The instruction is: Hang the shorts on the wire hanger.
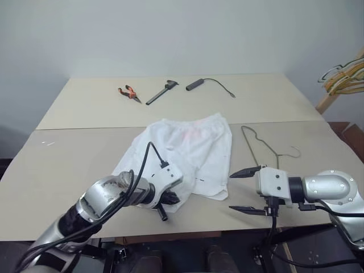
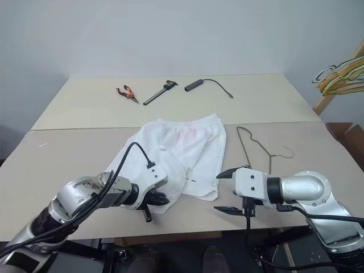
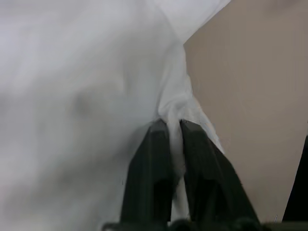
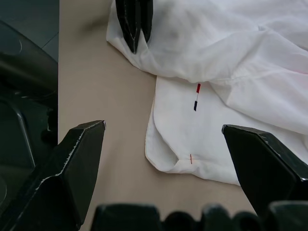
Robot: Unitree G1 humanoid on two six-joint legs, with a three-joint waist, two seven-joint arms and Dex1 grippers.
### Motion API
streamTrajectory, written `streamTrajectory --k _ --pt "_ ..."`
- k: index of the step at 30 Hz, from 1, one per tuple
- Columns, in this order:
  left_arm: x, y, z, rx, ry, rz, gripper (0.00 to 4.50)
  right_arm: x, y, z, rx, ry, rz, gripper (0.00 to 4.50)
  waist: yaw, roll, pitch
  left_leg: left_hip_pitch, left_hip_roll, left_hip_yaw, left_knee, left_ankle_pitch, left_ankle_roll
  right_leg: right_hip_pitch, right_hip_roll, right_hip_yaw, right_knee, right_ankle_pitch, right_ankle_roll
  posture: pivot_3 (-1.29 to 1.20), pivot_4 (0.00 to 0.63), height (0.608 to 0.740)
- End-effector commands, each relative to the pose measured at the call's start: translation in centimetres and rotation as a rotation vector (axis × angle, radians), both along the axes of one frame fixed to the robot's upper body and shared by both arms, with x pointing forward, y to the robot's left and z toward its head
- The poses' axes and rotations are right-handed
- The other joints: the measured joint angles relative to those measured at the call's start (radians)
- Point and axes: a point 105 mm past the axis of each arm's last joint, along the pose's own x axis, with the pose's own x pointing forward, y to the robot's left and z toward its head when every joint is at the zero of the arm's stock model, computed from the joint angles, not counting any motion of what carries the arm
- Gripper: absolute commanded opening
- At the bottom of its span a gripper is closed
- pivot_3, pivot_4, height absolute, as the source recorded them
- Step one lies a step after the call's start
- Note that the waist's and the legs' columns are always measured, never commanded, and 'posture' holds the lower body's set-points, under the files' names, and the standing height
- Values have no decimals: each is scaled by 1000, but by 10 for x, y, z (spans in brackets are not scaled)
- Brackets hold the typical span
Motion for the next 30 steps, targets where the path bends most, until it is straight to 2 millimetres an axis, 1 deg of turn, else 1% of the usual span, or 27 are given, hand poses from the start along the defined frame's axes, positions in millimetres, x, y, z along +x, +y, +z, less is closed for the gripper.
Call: streamTrajectory --k 1,4,5,7,9,12,13,14,15,17,18,19,21,22,24,26,28,29,30 --pt "4 24 0 79 -42 -20 103 3 -3 11 0 -54 8 4500 -4 0 0 0 0 0 0 0 0 0 0 0 0 0 0 -74 70 740" --pt "16 53 9 112 -102 -15 103 4 -4 11 0 -56 8 4500 -4 0 0 0 0 0 0 0 0 -1 0 0 1 0 0 -61 73 740" --pt "23 71 12 158 -159 -20 103 5 -5 10 0 -57 9 4500 -5 0 0 0 0 0 0 0 0 -1 0 0 1 0 -1 -61 73 740" --pt "31 97 16 232 -226 -36 103 7 -5 9 1 -59 10 4500 -3 0 0 0 0 0 -1 0 0 -1 0 0 1 0 -1 -43 74 740" --pt "44 131 20 319 -285 23 103 8 -4 8 4 -63 10 4500 2 0 0 0 0 0 0 0 0 -1 0 0 1 0 -1 -32 74 740" --pt "64 196 34 478 -360 174 103 10 -3 7 12 -68 11 4500 8 0 0 0 0 1 0 0 0 -1 0 0 1 0 -1 -17 73 740" --pt "67 210 38 509 -378 204 103 10 -3 7 13 -68 12 4500 10 0 0 0 0 1 0 0 0 -1 0 0 1 0 -1 -15 73 740" --pt "70 219 41 530 -392 220 103 10 -3 7 13 -68 13 4500 14 0 1 -1 0 1 0 0 0 -1 0 0 1 0 0 -9 71 740" --pt "75 234 48 570 -425 254 103 10 -3 7 13 -68 17 4500 16 0 1 -1 0 1 0 0 0 -2 0 0 1 -1 0 -6 71 740" --pt "82 248 57 596 -478 298 103 11 -3 7 13 -68 23 4500 25 0 1 -1 0 1 0 0 0 -2 0 0 1 -1 0 -2 71 740" --pt "84 247 60 587 -492 286 103 11 -3 7 13 -69 26 4500 28 0 1 -2 0 1 0 0 0 -2 0 0 0 -1 0 5 70 740" --pt "83 241 61 564 -494 262 103 12 -3 7 12 -70 29 4500 29 0 1 -2 0 1 0 0 0 -2 0 0 0 -1 0 6 71 740" --pt "77 224 57 515 -476 184 501 14 -2 8 12 -72 35 4500 32 0 1 -2 0 1 0 0 1 -2 0 0 0 -1 1 8 71 740" --pt "74 219 55 502 -465 157 714 15 -2 8 12 -73 37 4500 34 0 1 -2 0 1 0 0 1 -2 -1 0 0 -1 1 8 71 740" --pt "65 208 52 466 -445 91 1287 16 -1 9 11 -75 41 4500 33 0 1 -3 0 2 0 0 1 -3 -1 0 0 -1 1 7 72 740" --pt "56 196 54 423 -439 23 1967 18 0 10 11 -88 48 4500 31 0 1 -3 0 2 0 -1 1 -4 -1 0 1 -2 1 9 74 740" --pt "50 188 63 379 -460 -29 2541 22 5 9 9 -119 56 4500 28 -1 1 -4 0 2 0 -1 1 -5 -1 0 1 -2 1 9 74 740" --pt "47 185 68 350 -469 -51 2935 24 7 8 3 -139 57 4500 28 -1 1 -5 0 2 0 -1 1 -6 -1 0 2 -2 1 9 74 740" --pt "43 180 74 312 -467 -81 3236 30 10 6 -13 -172 56 4500 26 -1 1 -5 0 2 0 -1 1 -7 -1 0 3 -2 1 9 74 740"
